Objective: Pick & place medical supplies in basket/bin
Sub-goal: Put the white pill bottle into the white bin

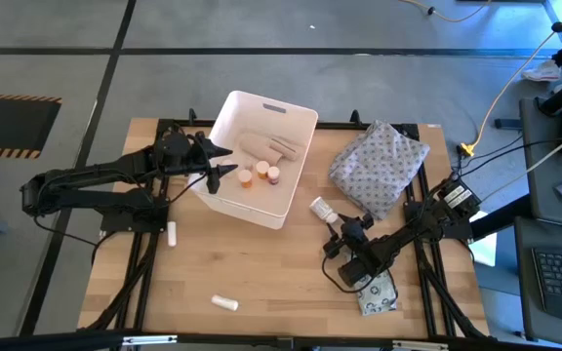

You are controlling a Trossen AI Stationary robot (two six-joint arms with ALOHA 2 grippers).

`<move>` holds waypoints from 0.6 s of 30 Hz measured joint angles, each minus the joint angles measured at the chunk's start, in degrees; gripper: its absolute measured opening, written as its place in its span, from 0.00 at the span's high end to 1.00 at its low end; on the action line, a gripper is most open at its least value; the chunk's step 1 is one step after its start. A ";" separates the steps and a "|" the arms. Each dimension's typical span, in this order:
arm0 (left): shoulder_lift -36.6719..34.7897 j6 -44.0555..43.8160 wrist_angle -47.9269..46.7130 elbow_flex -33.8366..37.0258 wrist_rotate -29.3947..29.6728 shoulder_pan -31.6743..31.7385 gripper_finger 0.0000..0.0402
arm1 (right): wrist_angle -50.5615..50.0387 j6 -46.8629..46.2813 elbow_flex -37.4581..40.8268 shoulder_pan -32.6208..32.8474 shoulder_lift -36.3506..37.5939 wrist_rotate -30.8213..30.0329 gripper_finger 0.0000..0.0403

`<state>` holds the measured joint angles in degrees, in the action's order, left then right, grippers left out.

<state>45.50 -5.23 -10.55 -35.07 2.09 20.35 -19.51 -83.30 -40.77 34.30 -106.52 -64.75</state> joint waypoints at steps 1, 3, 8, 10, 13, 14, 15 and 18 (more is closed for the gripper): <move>0.00 0.00 0.00 0.00 0.00 0.01 0.43 | 0.00 0.33 0.00 0.00 0.00 0.07 0.37; 0.00 0.00 0.00 0.00 0.00 -0.01 0.43 | 0.02 2.61 0.00 0.00 0.00 0.71 0.32; 0.00 0.00 0.00 0.00 0.00 -0.01 0.43 | -0.12 8.38 0.00 -0.13 0.00 1.22 0.17; 0.00 0.00 0.00 0.00 0.00 0.00 0.43 | 0.74 10.27 0.00 -0.24 0.00 1.88 0.13; 0.00 0.00 0.00 0.00 0.00 0.01 0.43 | 2.21 10.13 -0.02 -0.47 0.00 1.90 0.11; 0.00 -0.02 0.00 0.00 0.00 -0.01 0.43 | 2.04 10.14 -0.02 -0.69 0.00 1.91 0.11; 0.00 -0.01 0.00 0.00 -0.01 -0.01 0.43 | 1.99 10.11 -0.02 -0.94 0.00 1.91 0.11; 0.00 -0.02 0.00 0.00 0.00 -0.01 0.43 | 1.97 10.07 -0.02 -2.18 0.00 1.98 0.11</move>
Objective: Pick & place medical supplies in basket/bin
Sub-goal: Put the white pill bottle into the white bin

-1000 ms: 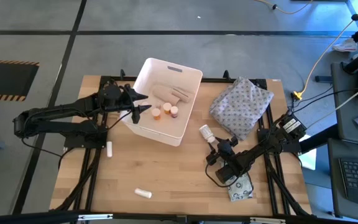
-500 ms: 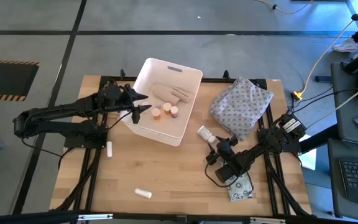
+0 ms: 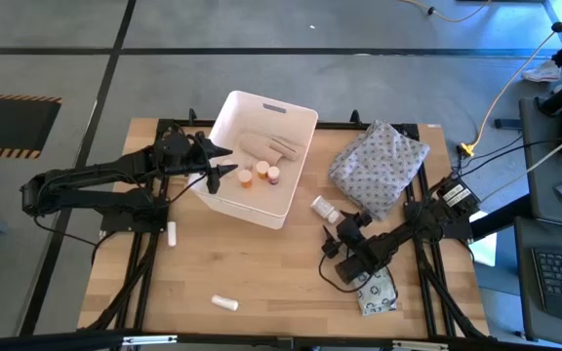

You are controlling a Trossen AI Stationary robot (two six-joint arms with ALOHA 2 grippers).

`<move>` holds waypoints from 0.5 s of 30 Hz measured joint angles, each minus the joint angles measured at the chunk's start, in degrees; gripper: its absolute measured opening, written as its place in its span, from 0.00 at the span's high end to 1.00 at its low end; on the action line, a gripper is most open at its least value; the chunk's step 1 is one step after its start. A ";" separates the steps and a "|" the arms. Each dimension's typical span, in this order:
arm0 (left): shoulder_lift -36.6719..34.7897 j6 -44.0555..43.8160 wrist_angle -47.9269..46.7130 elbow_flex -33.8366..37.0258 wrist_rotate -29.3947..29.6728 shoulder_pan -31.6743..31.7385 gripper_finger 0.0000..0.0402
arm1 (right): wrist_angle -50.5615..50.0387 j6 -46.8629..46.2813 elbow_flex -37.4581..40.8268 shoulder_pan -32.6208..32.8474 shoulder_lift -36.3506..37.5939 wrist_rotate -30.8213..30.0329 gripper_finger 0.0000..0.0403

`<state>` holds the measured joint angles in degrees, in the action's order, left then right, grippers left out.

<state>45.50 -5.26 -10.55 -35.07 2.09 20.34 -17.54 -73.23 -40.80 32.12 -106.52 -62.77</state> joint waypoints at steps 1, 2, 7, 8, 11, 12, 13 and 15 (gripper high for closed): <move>0.00 0.00 0.00 0.00 0.00 0.00 0.43 | 0.02 0.00 0.04 -0.46 0.00 0.46 0.11; 0.00 0.00 -0.02 0.00 -0.02 0.00 0.43 | 0.17 -0.02 0.19 -1.04 0.00 1.35 0.11; 0.00 0.00 -0.02 0.00 -0.01 0.00 0.43 | 1.73 -0.03 1.40 -2.31 0.11 6.02 0.15; 0.00 -0.01 -0.02 0.00 -0.01 0.00 0.43 | 1.82 -0.06 1.51 -2.24 0.11 5.83 0.16; 0.00 0.00 -0.02 0.00 -0.01 0.02 0.43 | 1.74 0.04 1.63 -1.63 0.07 5.01 0.21; 0.00 -0.02 -0.02 0.00 0.00 0.02 0.43 | 1.65 0.10 1.64 -1.52 0.05 4.85 0.23; 0.00 -0.02 -0.02 0.00 -0.02 0.00 0.43 | 1.56 0.14 1.64 -1.48 0.04 4.82 0.25; 0.00 -0.02 -0.02 0.00 0.00 0.02 0.43 | 1.50 0.24 1.64 -1.49 0.04 4.74 0.28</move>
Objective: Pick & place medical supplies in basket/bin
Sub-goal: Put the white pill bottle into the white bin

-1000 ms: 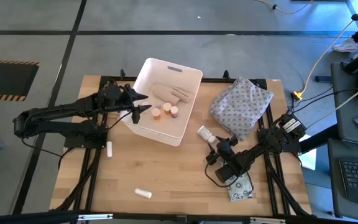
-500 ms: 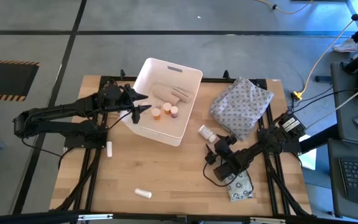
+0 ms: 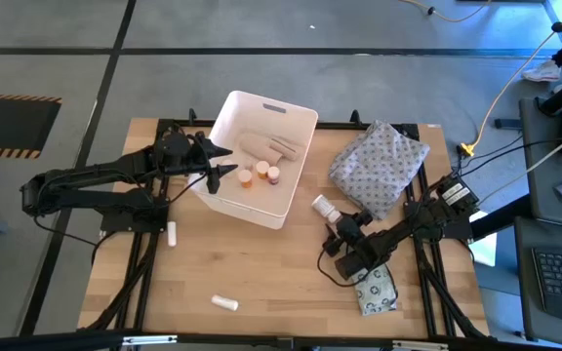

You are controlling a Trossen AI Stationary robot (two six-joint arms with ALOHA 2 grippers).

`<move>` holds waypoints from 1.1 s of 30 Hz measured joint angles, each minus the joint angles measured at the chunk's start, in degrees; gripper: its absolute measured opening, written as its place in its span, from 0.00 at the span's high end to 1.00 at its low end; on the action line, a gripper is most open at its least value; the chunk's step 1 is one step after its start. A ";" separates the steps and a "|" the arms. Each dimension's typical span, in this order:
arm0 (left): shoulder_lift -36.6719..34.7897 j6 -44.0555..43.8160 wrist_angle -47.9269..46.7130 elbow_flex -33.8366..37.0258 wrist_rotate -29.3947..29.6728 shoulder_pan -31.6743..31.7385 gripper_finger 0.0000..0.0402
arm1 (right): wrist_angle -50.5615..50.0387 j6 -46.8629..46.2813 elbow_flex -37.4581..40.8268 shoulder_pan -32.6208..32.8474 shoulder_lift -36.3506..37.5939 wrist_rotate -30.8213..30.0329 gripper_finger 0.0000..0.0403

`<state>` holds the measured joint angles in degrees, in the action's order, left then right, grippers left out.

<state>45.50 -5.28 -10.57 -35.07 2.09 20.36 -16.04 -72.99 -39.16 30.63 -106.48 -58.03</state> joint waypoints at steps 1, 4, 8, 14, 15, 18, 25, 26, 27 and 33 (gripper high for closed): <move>0.00 0.00 0.00 0.00 0.00 0.00 0.43 | -0.16 0.00 0.00 -0.02 0.00 -0.28 0.30; 0.00 0.01 0.00 0.00 -0.02 -0.02 0.43 | -0.23 0.03 0.04 -0.02 -0.04 -2.49 0.34; 0.00 0.00 0.00 0.00 -0.02 -0.02 0.43 | -0.19 0.04 0.04 -0.04 -0.04 -3.66 0.36; 0.00 -0.13 0.00 0.00 -0.02 -0.02 0.43 | -0.10 -0.08 0.04 -0.02 -0.04 -3.73 0.38; 0.00 -0.13 0.00 0.00 -0.02 -0.02 0.43 | -0.07 -0.09 0.04 -0.02 -0.04 -3.75 0.39; 0.00 -0.16 0.00 0.00 -0.02 0.00 0.43 | -0.05 -0.02 0.04 -0.02 -0.04 -3.82 0.47; 0.00 -1.46 0.02 0.00 -0.04 -0.02 0.43 | -0.05 0.30 0.00 0.04 -0.04 -3.75 0.52; 0.00 -1.46 0.03 0.00 -0.04 0.00 0.43 | -0.04 0.61 0.00 0.04 -0.04 -3.72 0.52; 0.00 -1.46 0.11 -0.02 -0.04 -0.02 0.43 | -0.04 1.13 -0.05 0.07 -0.04 -3.68 0.52; -1.42 -2.47 -2.51 -6.84 -3.30 0.00 0.43 | -0.18 6.44 -1.63 0.20 2.60 -3.16 0.48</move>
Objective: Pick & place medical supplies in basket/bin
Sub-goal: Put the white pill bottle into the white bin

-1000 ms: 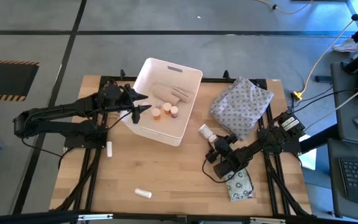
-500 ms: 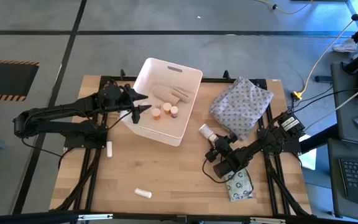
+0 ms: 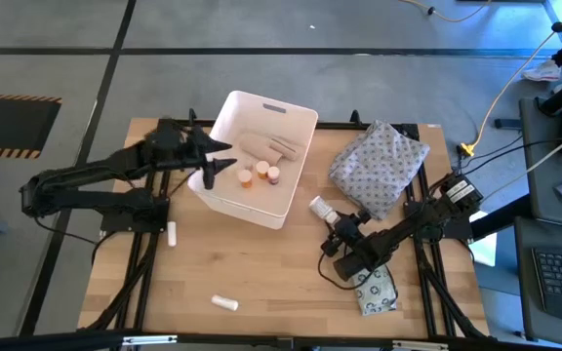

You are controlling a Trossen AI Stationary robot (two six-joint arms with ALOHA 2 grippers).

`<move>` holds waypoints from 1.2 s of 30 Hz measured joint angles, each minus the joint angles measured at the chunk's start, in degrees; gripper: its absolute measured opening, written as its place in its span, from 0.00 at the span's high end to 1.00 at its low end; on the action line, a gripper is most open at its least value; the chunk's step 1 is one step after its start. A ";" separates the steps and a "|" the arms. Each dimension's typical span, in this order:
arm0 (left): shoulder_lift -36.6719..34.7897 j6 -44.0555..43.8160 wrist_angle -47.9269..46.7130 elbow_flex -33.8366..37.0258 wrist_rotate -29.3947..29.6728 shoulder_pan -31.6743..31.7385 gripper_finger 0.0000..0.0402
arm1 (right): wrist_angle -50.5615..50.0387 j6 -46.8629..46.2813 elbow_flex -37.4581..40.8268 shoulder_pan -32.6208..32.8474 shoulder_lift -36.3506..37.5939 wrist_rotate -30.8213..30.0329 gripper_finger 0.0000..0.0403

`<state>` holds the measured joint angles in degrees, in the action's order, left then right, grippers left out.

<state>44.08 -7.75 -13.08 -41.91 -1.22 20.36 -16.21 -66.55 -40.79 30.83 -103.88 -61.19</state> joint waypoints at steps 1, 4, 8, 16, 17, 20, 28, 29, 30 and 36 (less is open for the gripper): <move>-0.56 1.01 -2.36 -2.12 -0.29 -0.01 0.43 | -0.05 1.26 -0.31 0.00 0.67 0.00 0.49; -2.01 3.61 -10.71 -7.99 3.58 -0.02 0.44 | -0.46 5.39 -0.95 0.00 3.46 0.03 0.52; -3.60 0.28 -21.39 -10.97 16.01 -0.02 0.45 | -1.97 10.66 -1.67 0.14 8.83 1.75 0.52; -5.43 -14.01 -39.99 -10.98 38.54 -0.02 0.48 | -3.14 19.17 -1.99 2.44 23.02 11.10 0.50; -5.56 -15.55 -41.55 -11.00 40.43 -0.02 0.48 | -2.92 20.09 -1.99 2.91 24.70 11.35 0.51; -5.68 -20.71 -46.60 -11.00 44.49 -0.02 0.49 | -2.73 22.61 -1.99 4.24 29.61 11.38 0.52; -2.23 -24.79 -51.84 -6.91 25.92 -0.02 0.50 | -1.31 34.00 -3.36 4.07 40.29 13.29 0.50; -1.66 -25.21 -51.58 -6.03 22.86 -0.02 0.50 | -1.29 35.64 -4.15 3.90 41.18 13.34 0.50; -0.82 -26.13 -51.35 -5.20 20.48 -0.02 0.50 | -1.56 37.78 -5.04 3.68 42.06 13.31 0.50; 2.91 -27.58 -46.59 -1.69 14.32 -0.18 0.50 | -3.00 51.58 -13.44 1.59 43.61 13.39 0.51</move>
<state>46.98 -35.33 -59.68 -43.60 13.10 20.18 -19.22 -14.97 -54.23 32.42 -60.27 -47.80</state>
